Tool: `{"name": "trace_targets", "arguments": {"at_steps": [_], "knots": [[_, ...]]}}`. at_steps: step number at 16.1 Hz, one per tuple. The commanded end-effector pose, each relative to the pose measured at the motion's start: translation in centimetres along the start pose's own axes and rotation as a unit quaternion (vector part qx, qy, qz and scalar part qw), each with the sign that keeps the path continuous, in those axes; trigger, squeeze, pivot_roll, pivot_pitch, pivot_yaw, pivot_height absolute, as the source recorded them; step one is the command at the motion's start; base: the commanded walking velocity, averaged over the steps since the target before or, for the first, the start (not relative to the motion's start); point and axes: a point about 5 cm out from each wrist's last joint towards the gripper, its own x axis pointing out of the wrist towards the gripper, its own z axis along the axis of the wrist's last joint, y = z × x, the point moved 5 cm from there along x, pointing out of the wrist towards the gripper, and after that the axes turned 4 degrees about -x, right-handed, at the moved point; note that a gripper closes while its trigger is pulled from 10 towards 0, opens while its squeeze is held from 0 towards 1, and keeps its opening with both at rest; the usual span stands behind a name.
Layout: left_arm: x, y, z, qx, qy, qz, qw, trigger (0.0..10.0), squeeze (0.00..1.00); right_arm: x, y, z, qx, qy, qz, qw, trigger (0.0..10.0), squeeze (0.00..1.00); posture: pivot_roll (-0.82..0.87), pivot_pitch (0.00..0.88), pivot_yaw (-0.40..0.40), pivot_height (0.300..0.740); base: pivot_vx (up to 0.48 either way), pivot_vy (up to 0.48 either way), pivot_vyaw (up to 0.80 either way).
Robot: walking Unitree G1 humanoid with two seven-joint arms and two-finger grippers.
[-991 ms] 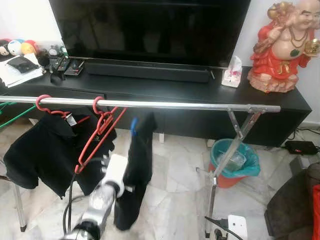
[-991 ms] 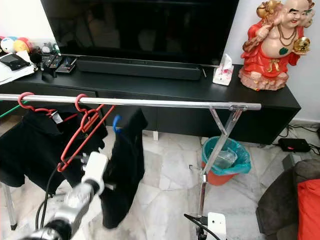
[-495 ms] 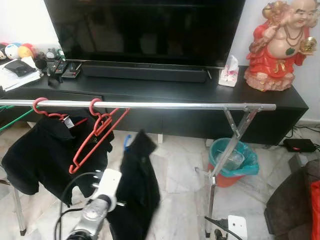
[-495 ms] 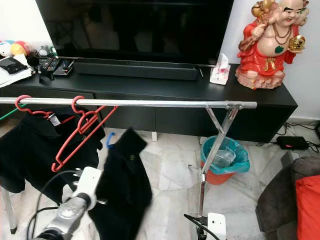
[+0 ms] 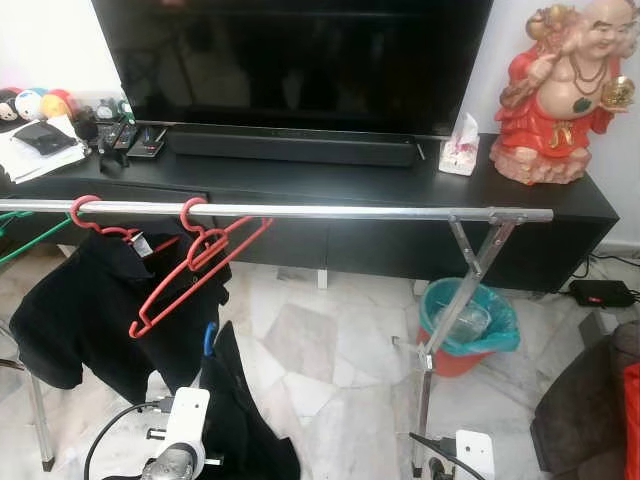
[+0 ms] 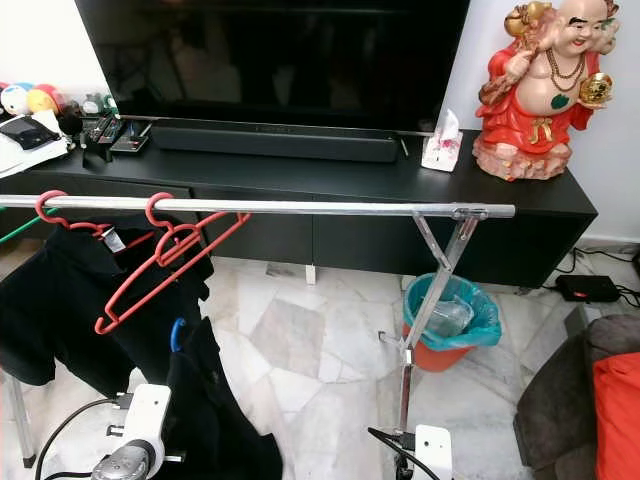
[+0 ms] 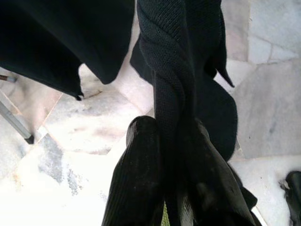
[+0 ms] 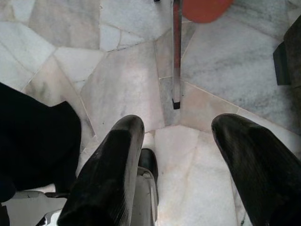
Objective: Hang hanger
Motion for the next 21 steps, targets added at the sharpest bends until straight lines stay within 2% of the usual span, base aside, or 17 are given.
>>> {"name": "trace_targets", "arguments": {"at_steps": [1, 4, 5, 9, 15, 21], "knots": [[0.1, 0.9, 0.8, -0.014, -0.021, 0.018, 1.0, 10.0, 0.0, -0.1, 0.0, -0.3, 0.005, 0.005, -0.003, 1.0, 10.0, 0.0, -0.18, 0.0, 0.034, 0.74, 0.0, 0.0, 0.0], [0.3, 1.4, 2.6, -0.025, -0.055, 0.025, 0.998, 10.0, 0.0, -0.1, -0.1, -0.4, 0.004, 0.007, -0.007, 1.0, 10.0, 0.0, -0.18, 0.0, 0.038, 0.74, 0.0, 0.0, 0.0], [0.4, 1.6, 4.3, -0.03, -0.087, 0.023, 0.995, 10.0, 0.0, -0.1, -0.1, -0.4, 0.002, 0.008, -0.007, 1.0, 10.0, 0.0, -0.18, 0.0, 0.038, 0.74, 0.0, 0.0, 0.0], [0.4, 1.2, 7.1, -0.038, -0.143, 0.01, 0.989, 10.0, 0.0, -0.1, -0.1, -0.5, 0.0, 0.009, -0.005, 1.0, 10.0, 0.0, -0.18, 0.0, 0.04, 0.74, 0.0, 0.0, 0.0], [0.5, -0.6, 7.7, -0.043, -0.154, -0.012, 0.987, 10.0, 0.0, -0.1, 0.0, -0.5, -0.001, 0.009, -0.004, 1.0, 10.0, 0.0, -0.18, 0.0, 0.046, 0.74, 0.0, 0.186, 0.0], [0.4, -0.9, 7.8, -0.044, -0.158, -0.022, 0.986, 10.0, 0.0, -0.1, 0.1, -0.6, 0.001, 0.009, -0.003, 1.0, 10.0, 0.0, -0.19, 0.0, 0.05, 0.74, 0.0, 0.275, 0.0]]}}
